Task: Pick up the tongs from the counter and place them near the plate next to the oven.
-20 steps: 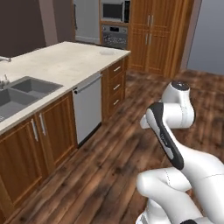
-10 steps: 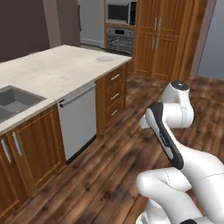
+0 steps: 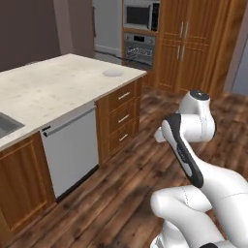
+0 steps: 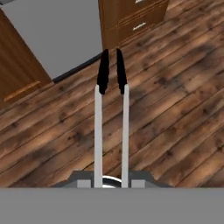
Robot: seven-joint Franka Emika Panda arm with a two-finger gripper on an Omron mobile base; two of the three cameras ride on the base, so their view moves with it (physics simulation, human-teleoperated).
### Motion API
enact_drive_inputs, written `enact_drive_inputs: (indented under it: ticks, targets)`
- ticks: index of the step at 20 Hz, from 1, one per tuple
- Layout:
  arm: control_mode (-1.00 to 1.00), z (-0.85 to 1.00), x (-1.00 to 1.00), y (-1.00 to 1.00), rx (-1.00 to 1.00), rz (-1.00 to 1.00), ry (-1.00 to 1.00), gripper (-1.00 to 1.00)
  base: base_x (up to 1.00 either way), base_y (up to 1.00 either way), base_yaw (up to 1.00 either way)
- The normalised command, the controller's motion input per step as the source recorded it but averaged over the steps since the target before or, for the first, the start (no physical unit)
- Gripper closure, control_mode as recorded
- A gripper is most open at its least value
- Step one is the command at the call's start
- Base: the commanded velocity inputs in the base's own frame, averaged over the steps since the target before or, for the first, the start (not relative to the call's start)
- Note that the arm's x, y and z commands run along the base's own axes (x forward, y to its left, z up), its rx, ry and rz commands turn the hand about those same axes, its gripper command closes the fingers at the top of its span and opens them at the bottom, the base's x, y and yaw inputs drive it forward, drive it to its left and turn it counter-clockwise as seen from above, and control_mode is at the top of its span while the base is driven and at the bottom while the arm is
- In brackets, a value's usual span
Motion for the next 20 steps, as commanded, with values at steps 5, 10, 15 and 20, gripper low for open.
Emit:
enact_drive_inputs:
  ticks: [5,10,15,20]
  targets:
    - [1.00,0.00,0.00,0.00,0.00,0.00,0.00,1.00,1.00,-0.40,0.27]
    - [1.00,0.00,0.00,0.00,0.00,0.00,0.00,1.00,1.00,-0.28,0.31]
    - [1.00,0.00,0.00,0.00,0.00,0.00,0.00,1.00,1.00,-0.19,0.33]
    - [1.00,0.00,0.00,0.00,0.00,0.00,0.00,1.00,1.00,-0.29,0.32]
